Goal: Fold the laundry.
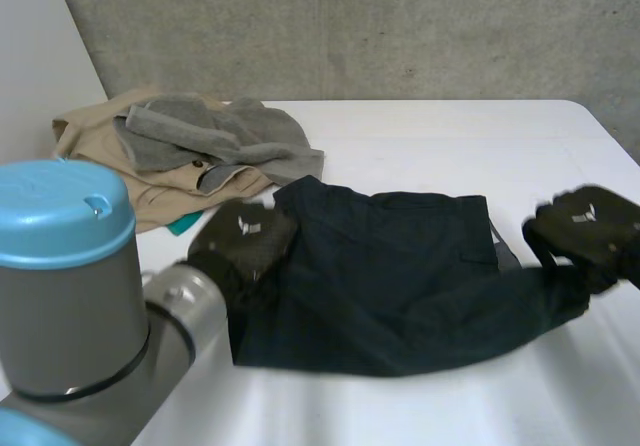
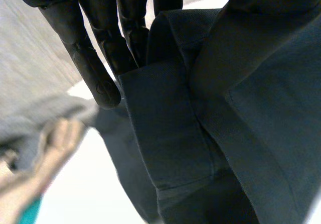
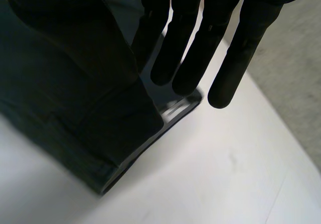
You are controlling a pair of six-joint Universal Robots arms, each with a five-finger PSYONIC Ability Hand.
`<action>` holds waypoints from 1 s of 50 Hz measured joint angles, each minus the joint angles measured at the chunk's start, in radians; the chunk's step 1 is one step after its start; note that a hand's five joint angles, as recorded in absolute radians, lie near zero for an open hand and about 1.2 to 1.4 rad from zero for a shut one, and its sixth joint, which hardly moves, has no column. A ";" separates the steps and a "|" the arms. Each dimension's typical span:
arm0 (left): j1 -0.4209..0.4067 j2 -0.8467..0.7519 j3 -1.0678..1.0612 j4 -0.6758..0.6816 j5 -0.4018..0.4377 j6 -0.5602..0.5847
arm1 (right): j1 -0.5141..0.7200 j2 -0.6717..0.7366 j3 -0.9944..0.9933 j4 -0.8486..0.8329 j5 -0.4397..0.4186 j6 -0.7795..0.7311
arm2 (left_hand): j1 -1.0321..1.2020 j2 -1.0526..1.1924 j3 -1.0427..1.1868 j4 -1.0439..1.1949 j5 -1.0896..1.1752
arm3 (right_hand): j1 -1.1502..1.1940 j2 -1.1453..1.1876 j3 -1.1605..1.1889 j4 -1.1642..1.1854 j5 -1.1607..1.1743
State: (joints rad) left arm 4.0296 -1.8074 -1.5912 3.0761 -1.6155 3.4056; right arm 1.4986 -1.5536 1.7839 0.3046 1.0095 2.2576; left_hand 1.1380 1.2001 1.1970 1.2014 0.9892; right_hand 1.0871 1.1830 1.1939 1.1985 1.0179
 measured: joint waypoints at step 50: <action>0.036 -0.302 0.195 0.586 -0.155 0.229 | 0.200 0.465 -0.381 -0.260 0.228 0.334 | -0.941 -0.983 -0.973 -0.990 -0.941 | -0.820 -0.899 -0.910 -0.913 -0.902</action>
State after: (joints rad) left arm 4.0660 -2.1095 -1.3958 3.6623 -1.7707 3.6348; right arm 1.6986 -1.0890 1.4029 0.0447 1.2373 2.5912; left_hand 0.1970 0.2174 0.2244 0.2119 0.0481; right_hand 0.2672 0.2836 0.2842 0.2852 0.1163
